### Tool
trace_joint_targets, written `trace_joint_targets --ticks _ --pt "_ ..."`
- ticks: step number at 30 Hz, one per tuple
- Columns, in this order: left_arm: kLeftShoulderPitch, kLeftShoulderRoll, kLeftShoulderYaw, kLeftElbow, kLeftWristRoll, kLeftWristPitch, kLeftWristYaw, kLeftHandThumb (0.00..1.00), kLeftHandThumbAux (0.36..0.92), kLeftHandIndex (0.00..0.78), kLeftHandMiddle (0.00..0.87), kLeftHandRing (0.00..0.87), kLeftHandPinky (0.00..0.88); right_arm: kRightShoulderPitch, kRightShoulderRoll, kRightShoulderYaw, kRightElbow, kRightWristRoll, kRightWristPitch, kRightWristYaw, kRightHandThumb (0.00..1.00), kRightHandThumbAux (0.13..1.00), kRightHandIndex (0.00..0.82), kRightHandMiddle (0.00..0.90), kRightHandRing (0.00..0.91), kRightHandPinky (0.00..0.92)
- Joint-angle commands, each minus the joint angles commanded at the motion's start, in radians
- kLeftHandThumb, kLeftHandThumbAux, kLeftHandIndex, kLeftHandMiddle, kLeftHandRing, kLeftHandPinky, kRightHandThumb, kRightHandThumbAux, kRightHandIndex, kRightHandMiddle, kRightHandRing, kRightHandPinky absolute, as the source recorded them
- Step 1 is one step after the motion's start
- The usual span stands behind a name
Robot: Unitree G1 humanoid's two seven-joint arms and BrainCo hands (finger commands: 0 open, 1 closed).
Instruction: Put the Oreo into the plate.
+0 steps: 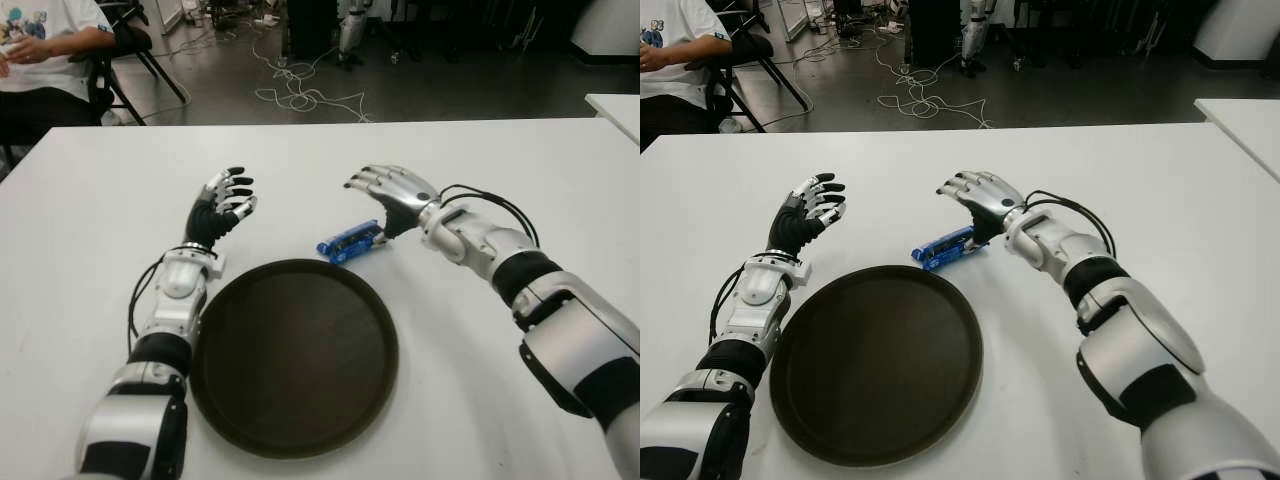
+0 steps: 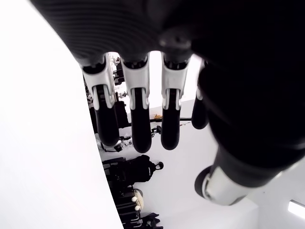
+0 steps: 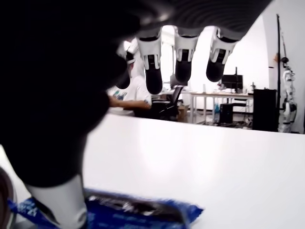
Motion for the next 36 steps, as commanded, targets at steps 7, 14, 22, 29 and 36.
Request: trace_joint_targets --ticks 7,14,22,29,36 --pt "0.000 -0.001 0.001 0.001 -0.004 0.001 -0.001 0.224 0.759 0.195 0.275 0.267 0.276 -0.004 0.015 0.007 0.011 0.001 -0.002 -0.006 0.000 0.808 0.053 0.056 0.061 0.066" --pt "0.001 -0.002 0.003 -0.004 -0.007 0.010 0.002 0.244 0.774 0.196 0.276 0.259 0.265 -0.009 0.036 0.016 0.022 -0.002 0.009 0.001 0.000 0.811 0.062 0.068 0.076 0.075" --pt "0.003 -0.005 0.005 -0.019 -0.015 0.032 -0.004 0.246 0.791 0.185 0.258 0.243 0.256 -0.008 0.055 0.018 0.034 0.002 0.021 0.005 0.000 0.808 0.058 0.077 0.082 0.075" --pt "0.004 -0.005 0.004 -0.023 -0.009 0.035 0.005 0.230 0.788 0.180 0.265 0.253 0.265 -0.001 0.069 0.020 0.040 0.003 0.035 0.012 0.000 0.814 0.061 0.077 0.080 0.075" --pt "0.007 -0.005 0.001 -0.024 -0.007 0.019 0.008 0.242 0.775 0.190 0.273 0.259 0.275 0.012 0.073 0.026 0.035 0.002 0.038 0.023 0.000 0.828 0.073 0.084 0.087 0.090"
